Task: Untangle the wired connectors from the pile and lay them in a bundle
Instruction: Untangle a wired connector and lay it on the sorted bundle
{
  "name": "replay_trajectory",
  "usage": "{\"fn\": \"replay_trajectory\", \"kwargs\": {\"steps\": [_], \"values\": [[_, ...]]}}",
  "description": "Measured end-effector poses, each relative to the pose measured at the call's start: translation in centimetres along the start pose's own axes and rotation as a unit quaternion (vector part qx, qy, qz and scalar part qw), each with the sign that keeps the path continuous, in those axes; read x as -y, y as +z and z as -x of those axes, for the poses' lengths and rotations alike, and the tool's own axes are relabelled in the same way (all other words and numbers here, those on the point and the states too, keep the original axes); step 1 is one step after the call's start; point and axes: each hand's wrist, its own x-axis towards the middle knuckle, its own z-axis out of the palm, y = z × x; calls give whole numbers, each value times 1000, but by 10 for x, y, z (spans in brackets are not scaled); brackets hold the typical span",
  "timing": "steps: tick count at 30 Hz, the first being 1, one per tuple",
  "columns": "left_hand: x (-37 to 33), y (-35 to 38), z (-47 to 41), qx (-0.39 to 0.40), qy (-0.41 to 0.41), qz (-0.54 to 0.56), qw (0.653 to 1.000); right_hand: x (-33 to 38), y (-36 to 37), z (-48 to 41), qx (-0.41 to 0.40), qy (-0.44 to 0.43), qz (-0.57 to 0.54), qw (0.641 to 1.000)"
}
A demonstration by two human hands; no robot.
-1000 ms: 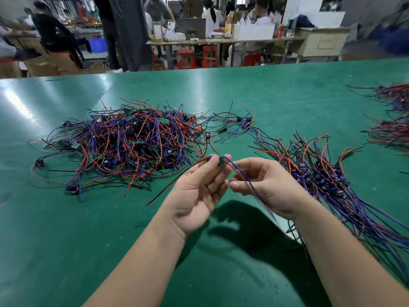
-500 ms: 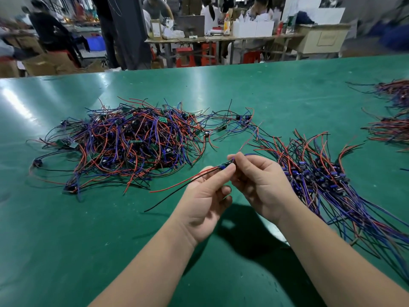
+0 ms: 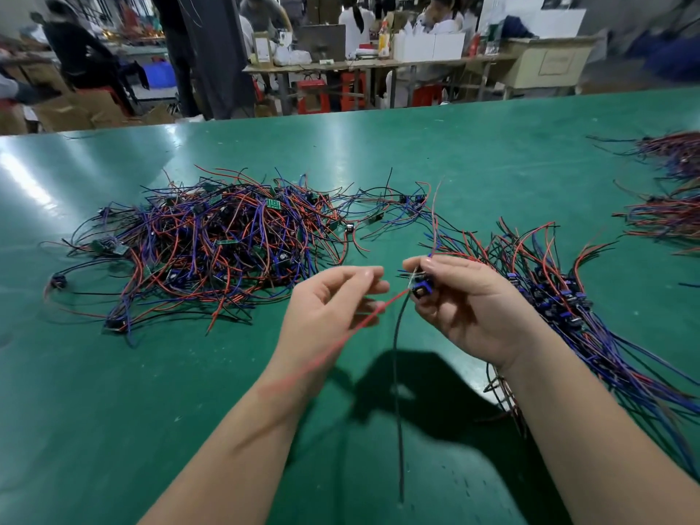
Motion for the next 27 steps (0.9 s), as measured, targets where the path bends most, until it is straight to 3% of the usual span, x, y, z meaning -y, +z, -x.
{"fn": "replay_trajectory", "kwargs": {"steps": [2,7,16,24,27], "values": [[0,1,3,32,-69,17,997,-5,1,0,11,11,61,998],[7,4,6,48,-93,-44,993,-14,2,-3,-6,24,159,987],[11,6,6,108,-184,-57,975,-10,-5,-6,-112,27,132,985],[14,8,15,257,-228,-129,930,10,-21,-8,-220,-55,75,971],[14,7,17,278,-231,-133,923,11,-22,-7,-230,-63,84,967]]}}
